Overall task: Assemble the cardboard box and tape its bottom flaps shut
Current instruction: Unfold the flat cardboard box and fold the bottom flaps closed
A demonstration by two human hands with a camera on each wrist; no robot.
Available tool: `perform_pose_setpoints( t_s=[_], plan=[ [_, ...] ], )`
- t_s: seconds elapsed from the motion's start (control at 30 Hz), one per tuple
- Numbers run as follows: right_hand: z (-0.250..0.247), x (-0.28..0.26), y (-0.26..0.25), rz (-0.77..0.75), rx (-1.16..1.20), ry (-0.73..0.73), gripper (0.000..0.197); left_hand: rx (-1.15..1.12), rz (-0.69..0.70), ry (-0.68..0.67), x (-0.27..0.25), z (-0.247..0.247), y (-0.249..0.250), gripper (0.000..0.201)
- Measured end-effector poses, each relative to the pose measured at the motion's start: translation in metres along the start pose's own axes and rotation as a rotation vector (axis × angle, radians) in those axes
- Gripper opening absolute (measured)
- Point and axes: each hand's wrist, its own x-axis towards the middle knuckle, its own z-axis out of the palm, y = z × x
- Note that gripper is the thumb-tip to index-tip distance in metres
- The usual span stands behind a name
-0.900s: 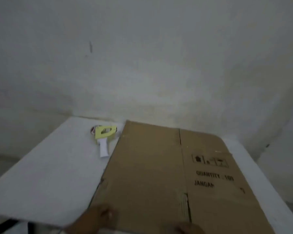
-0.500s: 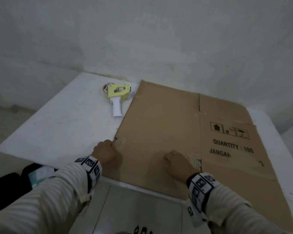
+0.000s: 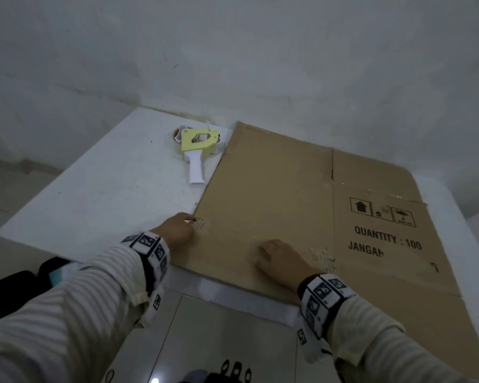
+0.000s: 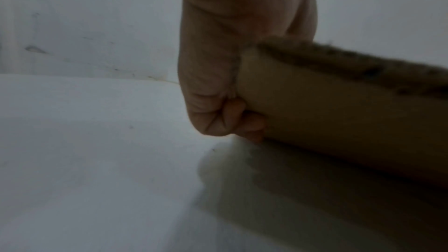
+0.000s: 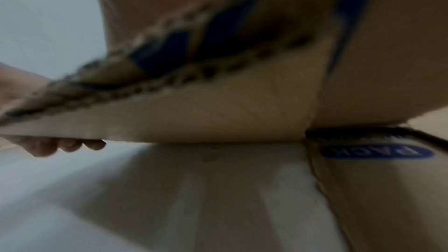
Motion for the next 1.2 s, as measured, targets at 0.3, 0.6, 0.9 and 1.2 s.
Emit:
perform_pose_setpoints(
  t_s=[0.3, 0.6, 0.9, 1.2],
  plan=[
    [-0.056, -0.041, -0.029, -0.194, -0.137, -0.130, 0.064, -0.575, -0.007, -0.173, -0.019, -0.044, 0.017, 0.026],
    [-0.126, -0.068, -0.023, -0.151, -0.246, 0.421, 0.027, -0.234, 0.221, -0.175, -0.031, -0.059, 0.046, 0.030],
    [-0.232, -0.106, -0.032, -0.080, -0.312, 0.848, 0.035, -0.059, 0.769, 0.044, -0.058, -0.077, 0.102, 0.027],
    [-0.319, -0.129, -0.024, -0.047, -0.262, 1.097, 0.043, -0.172, 0.921, 0.307, -0.089, -0.077, 0.162, 0.041]
  ],
)
